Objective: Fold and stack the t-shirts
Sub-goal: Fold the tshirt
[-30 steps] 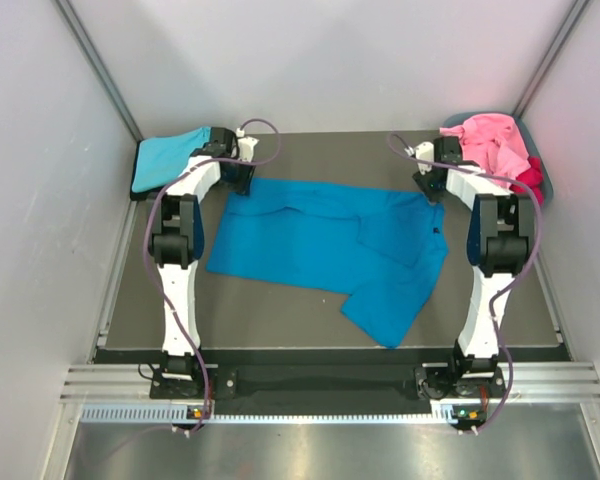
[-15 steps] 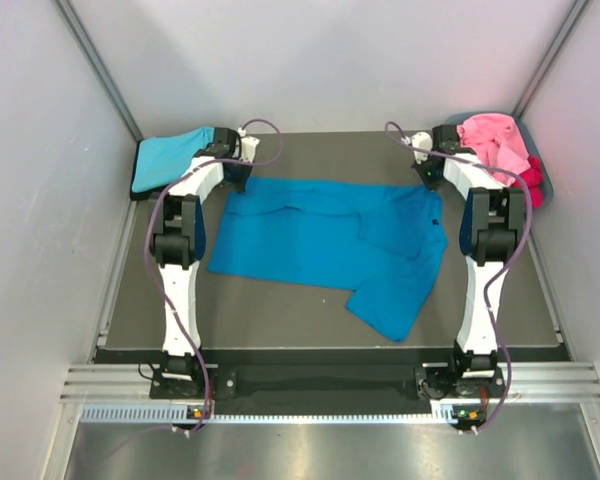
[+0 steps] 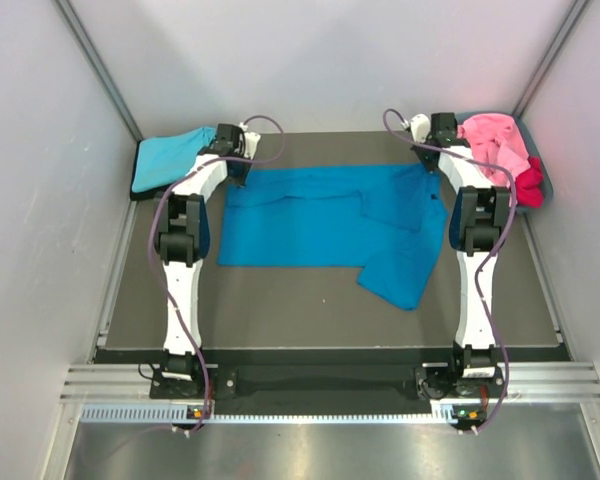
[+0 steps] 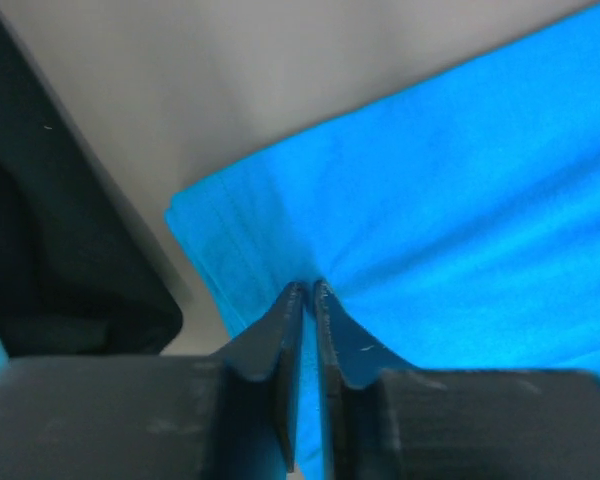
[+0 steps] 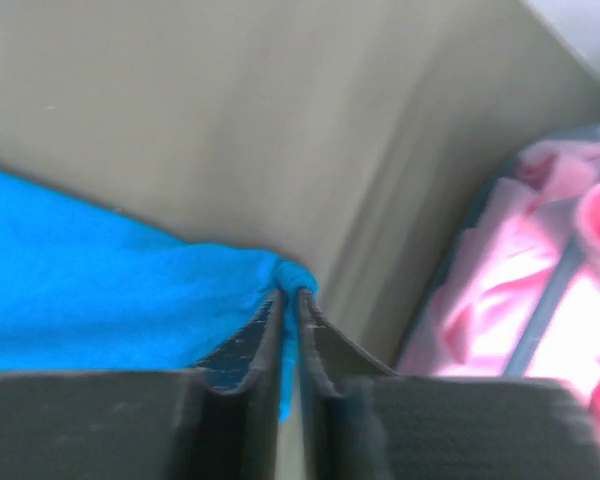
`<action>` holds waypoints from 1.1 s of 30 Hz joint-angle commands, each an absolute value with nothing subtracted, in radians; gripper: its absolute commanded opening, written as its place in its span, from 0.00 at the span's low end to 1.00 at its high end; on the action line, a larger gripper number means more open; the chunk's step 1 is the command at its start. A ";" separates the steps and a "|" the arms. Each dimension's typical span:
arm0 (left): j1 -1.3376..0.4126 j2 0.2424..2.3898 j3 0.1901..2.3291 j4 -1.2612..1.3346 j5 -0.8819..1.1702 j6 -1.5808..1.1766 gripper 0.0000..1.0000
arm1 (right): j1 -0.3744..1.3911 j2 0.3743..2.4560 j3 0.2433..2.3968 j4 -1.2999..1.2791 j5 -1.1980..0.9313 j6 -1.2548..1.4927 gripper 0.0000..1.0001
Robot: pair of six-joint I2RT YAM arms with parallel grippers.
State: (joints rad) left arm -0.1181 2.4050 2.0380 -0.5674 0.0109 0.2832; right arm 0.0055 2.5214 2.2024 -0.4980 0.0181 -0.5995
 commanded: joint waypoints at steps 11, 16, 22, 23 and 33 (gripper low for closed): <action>-0.198 2.151 2.068 -0.440 -0.072 0.256 0.39 | -0.011 2.142 2.085 -0.402 -0.063 -0.574 0.54; -0.206 2.051 1.970 -0.477 -0.014 0.245 0.40 | 0.038 1.941 1.809 -0.500 -0.267 -0.638 0.54; -0.204 1.922 1.723 -0.506 0.057 0.253 0.40 | 0.118 1.717 1.413 -0.814 -0.523 -0.956 0.44; -0.201 1.898 1.663 -0.511 0.076 0.253 0.41 | 0.139 1.653 1.348 -0.830 -0.514 -1.000 0.43; -0.178 1.802 1.442 -0.515 0.112 0.183 0.43 | 0.324 1.211 0.706 -0.771 -0.440 -1.224 0.44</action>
State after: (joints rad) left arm -0.1833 1.8862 1.4437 -0.5434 0.0933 0.2153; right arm 0.3103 1.3338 0.7452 -0.8001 -0.4191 -1.1145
